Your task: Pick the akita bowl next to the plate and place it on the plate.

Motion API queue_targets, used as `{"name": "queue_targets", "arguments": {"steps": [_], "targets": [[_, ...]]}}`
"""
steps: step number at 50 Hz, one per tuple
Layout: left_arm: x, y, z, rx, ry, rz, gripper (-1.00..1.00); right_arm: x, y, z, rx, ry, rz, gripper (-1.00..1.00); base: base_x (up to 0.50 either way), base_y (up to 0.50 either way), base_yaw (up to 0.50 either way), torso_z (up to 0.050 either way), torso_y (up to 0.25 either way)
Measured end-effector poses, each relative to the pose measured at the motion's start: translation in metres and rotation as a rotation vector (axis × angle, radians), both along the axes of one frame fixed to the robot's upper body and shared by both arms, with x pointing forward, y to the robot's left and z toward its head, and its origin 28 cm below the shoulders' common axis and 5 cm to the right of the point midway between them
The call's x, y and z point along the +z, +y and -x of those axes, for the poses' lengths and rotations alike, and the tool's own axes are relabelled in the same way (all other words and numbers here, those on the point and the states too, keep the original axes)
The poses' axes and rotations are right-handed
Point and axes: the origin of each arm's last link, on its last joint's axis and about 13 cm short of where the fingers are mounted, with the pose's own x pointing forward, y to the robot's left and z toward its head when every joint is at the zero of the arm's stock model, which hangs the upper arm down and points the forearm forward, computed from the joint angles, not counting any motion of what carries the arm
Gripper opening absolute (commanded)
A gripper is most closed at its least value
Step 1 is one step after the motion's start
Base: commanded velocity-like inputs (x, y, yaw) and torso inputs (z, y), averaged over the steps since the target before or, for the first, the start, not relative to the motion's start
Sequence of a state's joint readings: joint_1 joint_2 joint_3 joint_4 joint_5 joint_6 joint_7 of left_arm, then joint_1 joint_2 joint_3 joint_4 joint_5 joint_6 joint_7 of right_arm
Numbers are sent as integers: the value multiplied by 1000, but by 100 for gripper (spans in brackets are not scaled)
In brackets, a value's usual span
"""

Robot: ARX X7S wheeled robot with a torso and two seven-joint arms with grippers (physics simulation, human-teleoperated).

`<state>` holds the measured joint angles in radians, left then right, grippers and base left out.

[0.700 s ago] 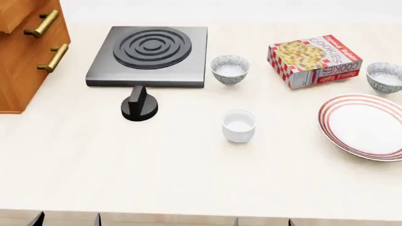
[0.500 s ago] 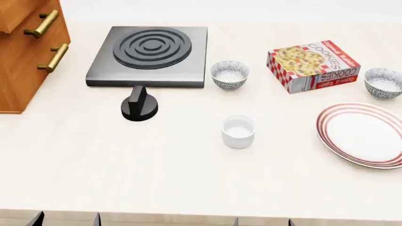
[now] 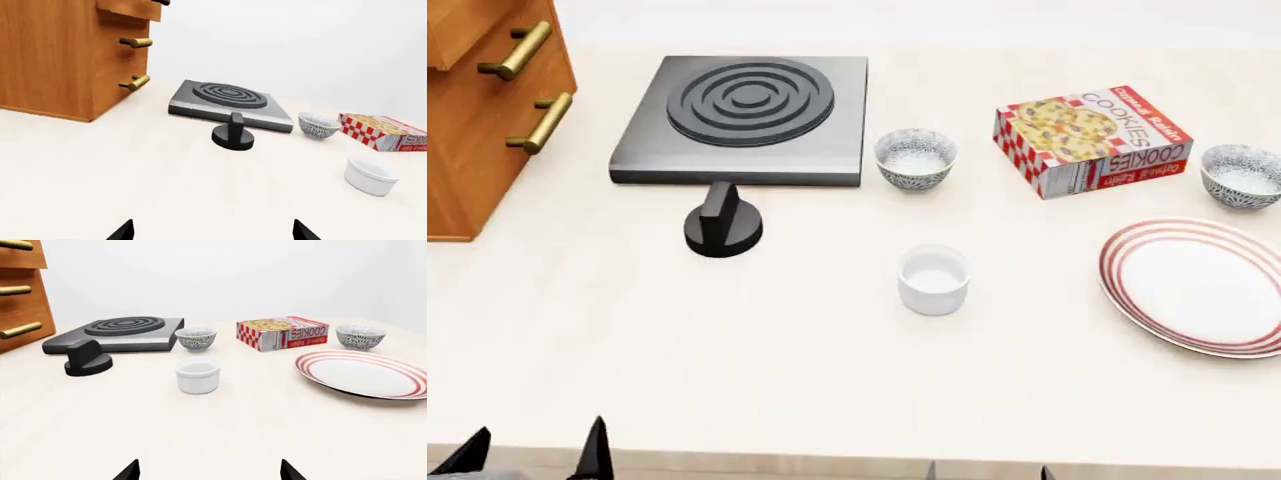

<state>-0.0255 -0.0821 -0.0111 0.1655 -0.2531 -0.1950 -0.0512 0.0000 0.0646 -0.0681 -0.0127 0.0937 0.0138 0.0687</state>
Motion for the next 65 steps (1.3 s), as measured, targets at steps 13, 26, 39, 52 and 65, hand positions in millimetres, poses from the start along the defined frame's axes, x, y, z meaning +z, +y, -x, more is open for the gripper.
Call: {"name": "queue_targets", "arguments": {"steps": [13,26,39,52,65], "targets": [[21,40,-22,144,-46,63,100,1,0,1,3,3,-11,100,0,0,0,0,0],[23,64,-34,255,-88,127,100,32,2,-3,38,-32,-63,100,0,0,0,0,0],[22,70,-37,290,-111,149,100,101,-2,-13,61,-142,-158,100,0,0,0,0,0],[22,72,-37,301,-117,150,100,147,-7,-14,73,-235,-133,100,-1,-20,0,0,0],[22,72,-37,304,-120,142,100,161,-10,-10,81,-260,-118,100,-17,-291,0,0,0]]}}
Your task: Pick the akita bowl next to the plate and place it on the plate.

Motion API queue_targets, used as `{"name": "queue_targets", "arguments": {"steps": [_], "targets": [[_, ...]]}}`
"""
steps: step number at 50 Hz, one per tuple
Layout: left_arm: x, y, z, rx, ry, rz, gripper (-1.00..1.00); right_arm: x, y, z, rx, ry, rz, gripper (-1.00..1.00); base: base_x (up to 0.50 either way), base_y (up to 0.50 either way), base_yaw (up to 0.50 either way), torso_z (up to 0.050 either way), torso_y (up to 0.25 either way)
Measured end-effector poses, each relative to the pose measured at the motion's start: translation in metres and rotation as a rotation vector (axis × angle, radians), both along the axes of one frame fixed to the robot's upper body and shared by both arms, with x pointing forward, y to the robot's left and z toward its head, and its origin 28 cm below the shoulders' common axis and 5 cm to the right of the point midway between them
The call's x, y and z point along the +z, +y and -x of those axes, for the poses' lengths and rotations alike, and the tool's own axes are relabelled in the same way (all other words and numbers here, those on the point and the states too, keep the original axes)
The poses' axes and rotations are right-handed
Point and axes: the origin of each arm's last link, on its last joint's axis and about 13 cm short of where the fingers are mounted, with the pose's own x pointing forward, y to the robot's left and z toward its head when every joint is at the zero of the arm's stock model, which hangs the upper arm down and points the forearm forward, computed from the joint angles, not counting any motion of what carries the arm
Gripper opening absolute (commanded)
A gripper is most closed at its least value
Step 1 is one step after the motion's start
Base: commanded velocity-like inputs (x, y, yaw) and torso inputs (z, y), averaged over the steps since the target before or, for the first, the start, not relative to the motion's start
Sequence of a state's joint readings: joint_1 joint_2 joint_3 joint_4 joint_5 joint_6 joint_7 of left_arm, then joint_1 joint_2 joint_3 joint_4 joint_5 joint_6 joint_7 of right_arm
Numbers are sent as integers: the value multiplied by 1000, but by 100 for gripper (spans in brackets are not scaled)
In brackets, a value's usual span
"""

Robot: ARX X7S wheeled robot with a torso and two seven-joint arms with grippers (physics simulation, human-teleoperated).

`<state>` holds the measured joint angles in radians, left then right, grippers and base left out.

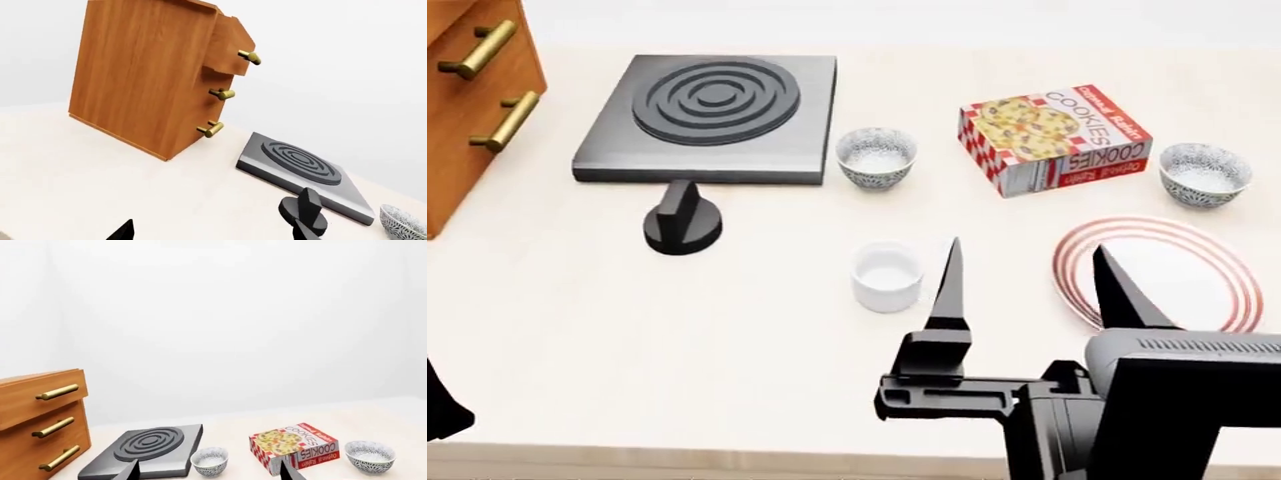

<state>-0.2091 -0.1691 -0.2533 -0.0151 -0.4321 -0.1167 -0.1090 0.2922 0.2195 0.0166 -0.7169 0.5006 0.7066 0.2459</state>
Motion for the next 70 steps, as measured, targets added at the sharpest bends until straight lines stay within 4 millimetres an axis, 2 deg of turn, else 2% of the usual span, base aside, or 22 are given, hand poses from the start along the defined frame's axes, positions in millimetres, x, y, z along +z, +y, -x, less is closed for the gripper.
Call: {"name": "queue_targets", "arguments": {"steps": [37,70], "targets": [[0,0,1,0,-1,-12,100,1,-4,0,-3,13,-5,100,-18,-306,0,0,0],[-1,-1,0,-2,-2,-13,100,0,-6,0,-8,13,-2,100,-18,-411,0,0,0]]}}
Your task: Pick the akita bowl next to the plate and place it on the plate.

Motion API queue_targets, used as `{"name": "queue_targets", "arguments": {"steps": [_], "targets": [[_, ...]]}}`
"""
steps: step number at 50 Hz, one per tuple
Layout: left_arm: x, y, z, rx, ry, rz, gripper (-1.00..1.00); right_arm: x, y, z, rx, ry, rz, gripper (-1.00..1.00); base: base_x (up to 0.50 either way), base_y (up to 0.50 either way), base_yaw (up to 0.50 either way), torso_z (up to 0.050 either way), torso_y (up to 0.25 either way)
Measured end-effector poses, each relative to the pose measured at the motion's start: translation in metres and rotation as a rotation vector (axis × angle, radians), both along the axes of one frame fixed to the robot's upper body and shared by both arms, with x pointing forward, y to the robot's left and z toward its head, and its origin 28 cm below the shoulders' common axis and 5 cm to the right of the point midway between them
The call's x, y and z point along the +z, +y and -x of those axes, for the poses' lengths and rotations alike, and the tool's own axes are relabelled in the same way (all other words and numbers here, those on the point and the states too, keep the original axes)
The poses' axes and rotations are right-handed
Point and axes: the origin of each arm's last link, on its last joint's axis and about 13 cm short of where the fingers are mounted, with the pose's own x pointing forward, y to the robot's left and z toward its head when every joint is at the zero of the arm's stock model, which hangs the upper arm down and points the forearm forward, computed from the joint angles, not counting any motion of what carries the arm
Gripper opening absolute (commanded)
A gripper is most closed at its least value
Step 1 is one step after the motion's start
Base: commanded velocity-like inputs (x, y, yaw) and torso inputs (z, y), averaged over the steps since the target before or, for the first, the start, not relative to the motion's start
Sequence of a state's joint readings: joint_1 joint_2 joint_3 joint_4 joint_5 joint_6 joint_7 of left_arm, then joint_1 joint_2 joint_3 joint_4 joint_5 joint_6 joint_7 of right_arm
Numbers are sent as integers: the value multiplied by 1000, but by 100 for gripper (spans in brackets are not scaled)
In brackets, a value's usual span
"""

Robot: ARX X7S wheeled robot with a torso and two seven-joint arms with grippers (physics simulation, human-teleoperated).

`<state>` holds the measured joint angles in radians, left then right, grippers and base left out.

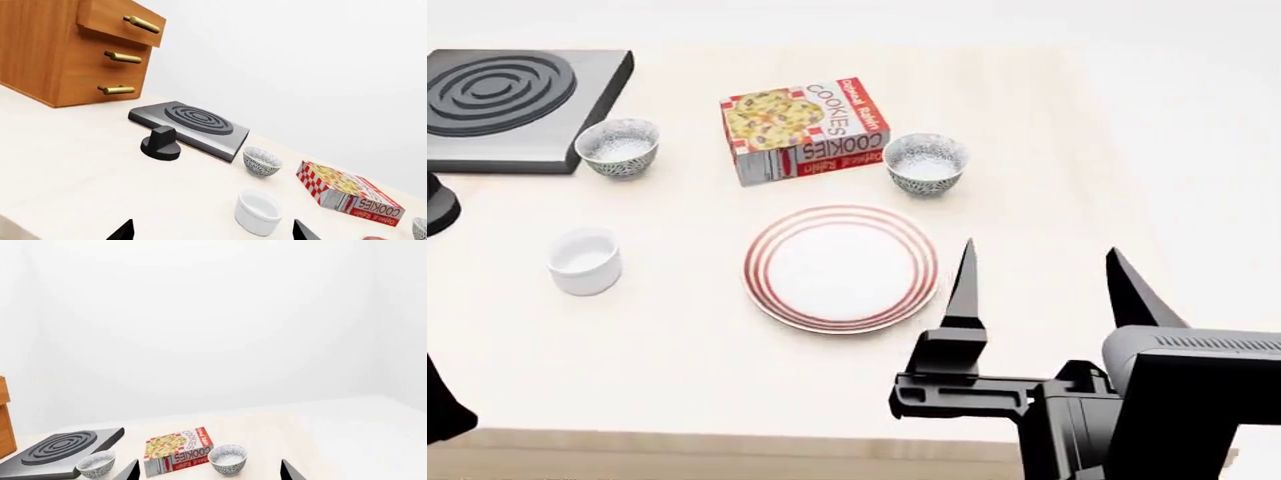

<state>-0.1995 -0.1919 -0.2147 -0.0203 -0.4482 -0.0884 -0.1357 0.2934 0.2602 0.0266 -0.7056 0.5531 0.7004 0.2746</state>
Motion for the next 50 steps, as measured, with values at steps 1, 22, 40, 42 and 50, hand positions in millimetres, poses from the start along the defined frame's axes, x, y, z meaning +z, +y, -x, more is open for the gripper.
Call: {"name": "queue_targets", "arguments": {"steps": [1,22,40,42,50], "targets": [[0,-1,0,-2,0,2,100,0,0,0,-3,-1,2,100,0,0,0,0,0],[0,1,0,1,1,-2,100,-1,2,0,29,1,31,100,338,0,0,0,0],[0,0,0,2,3,-2,100,-2,2,0,42,6,33,100,500,0,0,0,0],[0,0,0,2,3,-2,100,-2,2,0,43,7,33,100,500,0,0,0,0],[0,0,0,3,3,-2,100,-3,2,0,44,11,31,100,500,0,0,0,2]]}}
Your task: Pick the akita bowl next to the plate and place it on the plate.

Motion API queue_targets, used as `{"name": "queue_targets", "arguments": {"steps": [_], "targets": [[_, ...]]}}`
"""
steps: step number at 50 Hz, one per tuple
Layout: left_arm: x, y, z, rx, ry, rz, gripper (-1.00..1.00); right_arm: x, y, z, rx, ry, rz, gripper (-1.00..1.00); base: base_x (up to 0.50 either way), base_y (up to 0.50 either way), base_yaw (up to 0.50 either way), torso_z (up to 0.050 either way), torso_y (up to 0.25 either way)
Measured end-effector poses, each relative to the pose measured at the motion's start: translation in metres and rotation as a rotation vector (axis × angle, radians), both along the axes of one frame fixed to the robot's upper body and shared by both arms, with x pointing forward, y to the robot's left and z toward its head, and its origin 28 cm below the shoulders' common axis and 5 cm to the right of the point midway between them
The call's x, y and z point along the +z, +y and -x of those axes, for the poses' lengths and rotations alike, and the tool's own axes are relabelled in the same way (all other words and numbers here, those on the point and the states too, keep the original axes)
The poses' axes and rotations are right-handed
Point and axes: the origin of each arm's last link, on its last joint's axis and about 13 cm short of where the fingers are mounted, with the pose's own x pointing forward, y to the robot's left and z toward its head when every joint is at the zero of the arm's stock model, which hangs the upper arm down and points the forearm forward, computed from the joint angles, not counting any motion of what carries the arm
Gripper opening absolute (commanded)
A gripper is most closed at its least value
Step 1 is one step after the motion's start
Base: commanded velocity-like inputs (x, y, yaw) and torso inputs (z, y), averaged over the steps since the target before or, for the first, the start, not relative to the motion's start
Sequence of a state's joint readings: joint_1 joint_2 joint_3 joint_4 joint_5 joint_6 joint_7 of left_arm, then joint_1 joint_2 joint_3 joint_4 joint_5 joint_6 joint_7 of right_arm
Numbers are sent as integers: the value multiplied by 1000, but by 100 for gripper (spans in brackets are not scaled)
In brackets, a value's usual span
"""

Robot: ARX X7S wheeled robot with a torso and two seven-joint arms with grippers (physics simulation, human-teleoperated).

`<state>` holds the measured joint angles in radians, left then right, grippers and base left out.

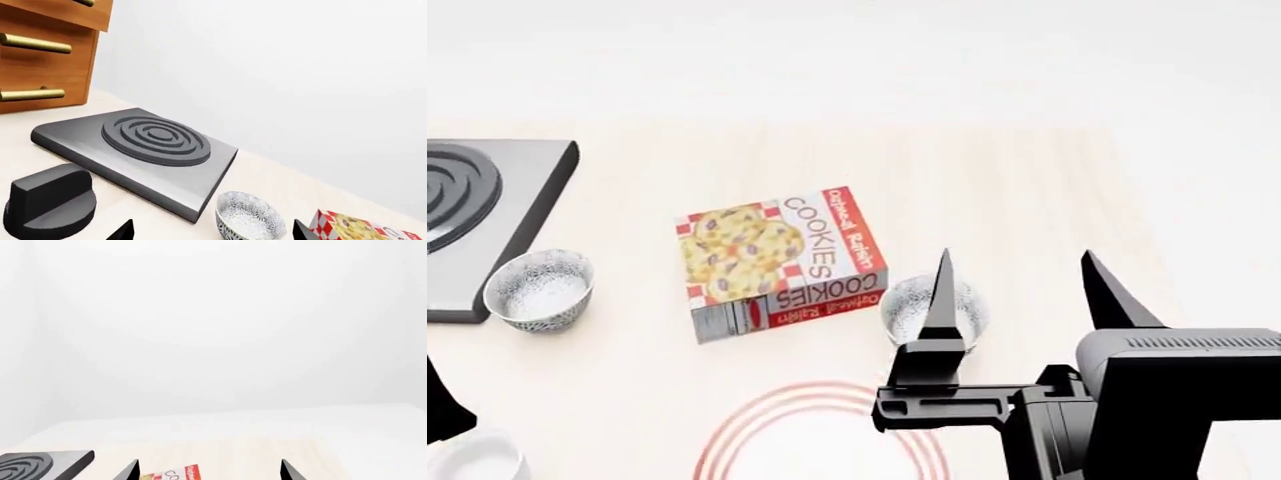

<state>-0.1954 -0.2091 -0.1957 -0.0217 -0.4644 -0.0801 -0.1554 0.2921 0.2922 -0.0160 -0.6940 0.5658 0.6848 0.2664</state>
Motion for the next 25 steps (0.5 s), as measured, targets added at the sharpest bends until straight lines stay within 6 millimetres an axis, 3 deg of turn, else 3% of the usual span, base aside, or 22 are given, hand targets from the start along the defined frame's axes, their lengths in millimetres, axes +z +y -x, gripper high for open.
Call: {"name": "queue_targets", "arguments": {"steps": [23,25], "targets": [[0,0,0,-2,-1,1,100,-2,-1,-2,2,11,-5,100,500,0,0,0,0],[0,0,0,-2,-1,1,100,-3,-1,-2,1,16,-5,100,0,0,0,0,0]]}}
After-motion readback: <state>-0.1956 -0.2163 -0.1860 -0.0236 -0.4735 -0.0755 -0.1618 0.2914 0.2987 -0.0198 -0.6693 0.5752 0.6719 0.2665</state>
